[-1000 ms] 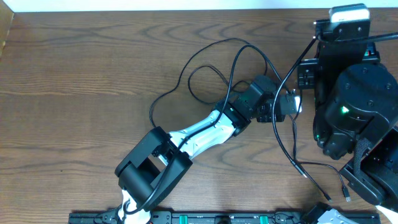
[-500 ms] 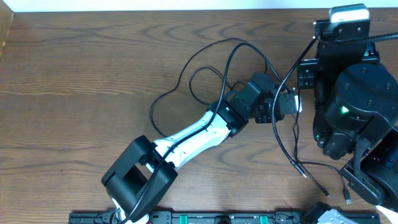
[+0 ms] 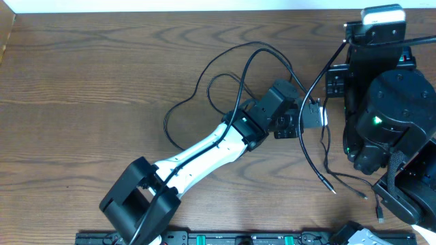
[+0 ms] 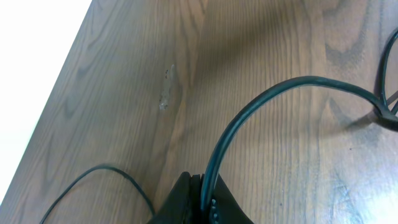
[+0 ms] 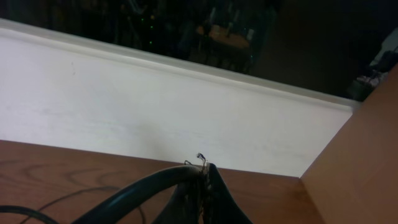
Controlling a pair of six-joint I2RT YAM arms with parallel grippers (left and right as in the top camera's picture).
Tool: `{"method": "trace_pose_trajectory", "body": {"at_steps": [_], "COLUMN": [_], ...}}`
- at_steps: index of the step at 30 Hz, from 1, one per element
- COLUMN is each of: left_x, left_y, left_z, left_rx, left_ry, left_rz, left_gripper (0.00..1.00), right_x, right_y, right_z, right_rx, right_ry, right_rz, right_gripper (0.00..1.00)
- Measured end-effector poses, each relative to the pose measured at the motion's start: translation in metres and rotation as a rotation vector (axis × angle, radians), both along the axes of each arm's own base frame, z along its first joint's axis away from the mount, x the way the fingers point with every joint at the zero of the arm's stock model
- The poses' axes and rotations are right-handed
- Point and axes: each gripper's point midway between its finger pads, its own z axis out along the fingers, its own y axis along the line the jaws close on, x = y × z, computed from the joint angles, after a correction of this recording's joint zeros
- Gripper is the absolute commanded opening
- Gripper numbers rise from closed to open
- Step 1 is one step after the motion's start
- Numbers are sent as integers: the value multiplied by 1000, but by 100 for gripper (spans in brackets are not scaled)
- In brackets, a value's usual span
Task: Untangle cables
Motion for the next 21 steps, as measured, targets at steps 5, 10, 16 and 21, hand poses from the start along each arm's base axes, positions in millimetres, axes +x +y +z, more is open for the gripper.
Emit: {"method": "trace_pose_trajectory", "body": {"at_steps": [5,10,16,21], "left_x": [6,48,117,149], "left_y": [8,47,130,187], "left_z": [12,23,24,24], "left_rx": [-7,-15,-10,-11], "left_ry": [-24,-49,-53,-48], "left_rz": [14,133,351,484], "left_gripper": [7,7,7,7], "right_x": [0,0,0,0], "right_y": [0,0,0,0], "right_z": [0,0,0,0], "right_rx": [0,-1,0,0], "right_ry": [0,1,0,0], "right_rz": [0,0,0,0], "right_gripper": [1,1,1,1]}}
